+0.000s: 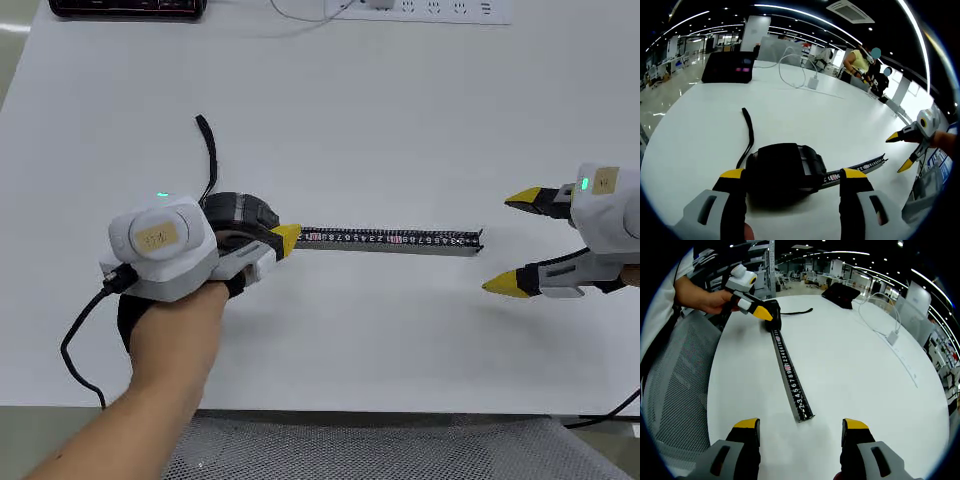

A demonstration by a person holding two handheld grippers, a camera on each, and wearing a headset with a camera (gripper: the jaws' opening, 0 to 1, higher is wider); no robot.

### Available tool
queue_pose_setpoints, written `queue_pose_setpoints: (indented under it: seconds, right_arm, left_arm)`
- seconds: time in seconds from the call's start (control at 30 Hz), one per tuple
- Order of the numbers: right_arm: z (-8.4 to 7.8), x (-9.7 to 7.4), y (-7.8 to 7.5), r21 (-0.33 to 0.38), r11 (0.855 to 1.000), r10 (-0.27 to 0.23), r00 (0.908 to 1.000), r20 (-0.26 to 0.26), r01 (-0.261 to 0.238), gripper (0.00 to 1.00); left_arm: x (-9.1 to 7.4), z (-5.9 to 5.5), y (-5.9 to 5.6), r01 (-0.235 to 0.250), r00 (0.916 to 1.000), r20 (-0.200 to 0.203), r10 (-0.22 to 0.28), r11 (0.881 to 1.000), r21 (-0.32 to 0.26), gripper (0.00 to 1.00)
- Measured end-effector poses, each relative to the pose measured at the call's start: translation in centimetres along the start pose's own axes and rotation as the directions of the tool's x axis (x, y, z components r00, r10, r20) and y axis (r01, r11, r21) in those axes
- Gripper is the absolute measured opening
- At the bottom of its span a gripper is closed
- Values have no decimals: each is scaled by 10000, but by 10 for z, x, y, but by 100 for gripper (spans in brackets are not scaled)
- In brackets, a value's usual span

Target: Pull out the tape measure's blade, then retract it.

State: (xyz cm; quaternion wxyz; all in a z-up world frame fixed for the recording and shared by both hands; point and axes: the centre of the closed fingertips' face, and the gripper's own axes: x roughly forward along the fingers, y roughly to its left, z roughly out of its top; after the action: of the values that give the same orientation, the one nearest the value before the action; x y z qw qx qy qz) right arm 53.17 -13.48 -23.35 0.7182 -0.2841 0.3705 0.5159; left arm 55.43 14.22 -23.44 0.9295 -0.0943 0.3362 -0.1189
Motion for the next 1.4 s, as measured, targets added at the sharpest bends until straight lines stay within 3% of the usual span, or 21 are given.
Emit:
queue_pose_setpoints:
  seconds: [0.53, 1.4]
  right_arm:
    - [9, 10, -7, -461, 9983, 359, 9992, -156, -366, 57]
    - [7, 26, -4, -1172, 9852, 1152, 9896, -860, -1249, 35]
  left_arm:
    - [6, -1, 9, -606, 9981, -149, 605, 9982, -41, 65]
    - [7, -3, 10, -634, 9979, -175, 631, 9978, -180, 63]
